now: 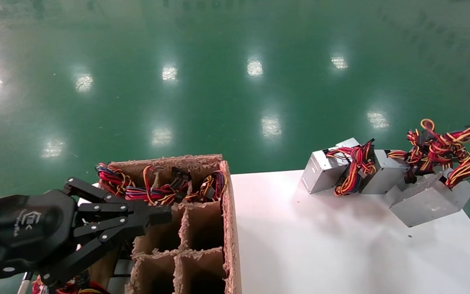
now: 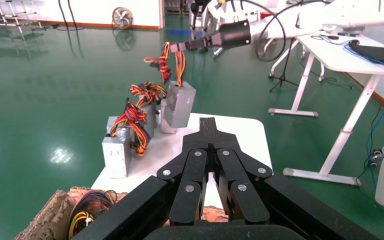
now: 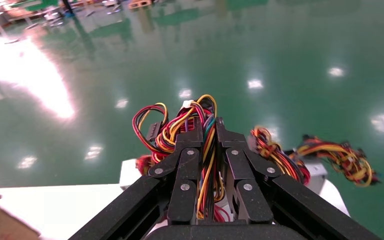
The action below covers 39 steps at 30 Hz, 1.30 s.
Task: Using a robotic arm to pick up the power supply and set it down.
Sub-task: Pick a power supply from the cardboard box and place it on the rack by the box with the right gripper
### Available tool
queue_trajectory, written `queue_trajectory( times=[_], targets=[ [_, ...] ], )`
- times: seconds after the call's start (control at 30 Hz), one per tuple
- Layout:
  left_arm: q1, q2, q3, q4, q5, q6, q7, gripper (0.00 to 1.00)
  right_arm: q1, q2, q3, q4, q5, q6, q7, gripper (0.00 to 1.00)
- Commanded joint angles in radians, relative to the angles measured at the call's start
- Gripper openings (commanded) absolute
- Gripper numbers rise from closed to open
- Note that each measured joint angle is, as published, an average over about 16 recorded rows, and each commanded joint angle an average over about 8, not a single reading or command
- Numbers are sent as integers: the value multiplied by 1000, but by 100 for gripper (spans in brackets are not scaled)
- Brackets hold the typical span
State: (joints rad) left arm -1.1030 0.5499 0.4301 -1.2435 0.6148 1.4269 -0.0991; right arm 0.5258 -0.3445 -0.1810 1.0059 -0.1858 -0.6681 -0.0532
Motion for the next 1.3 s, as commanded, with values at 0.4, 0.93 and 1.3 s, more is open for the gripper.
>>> queue_trajectory(
  times=[0.4,0.93,1.3],
  targets=[
    [0,0,0,0,0,0,0,0,308,-185,-179,-211,-181,22,23,0],
    [0,0,0,0,0,0,0,0,571,-329,-278,-482,-308,-56,6,0],
    [0,0,0,0,0,0,0,0,627,-377,-278,-592,-315,-73,-28,0]
  ],
)
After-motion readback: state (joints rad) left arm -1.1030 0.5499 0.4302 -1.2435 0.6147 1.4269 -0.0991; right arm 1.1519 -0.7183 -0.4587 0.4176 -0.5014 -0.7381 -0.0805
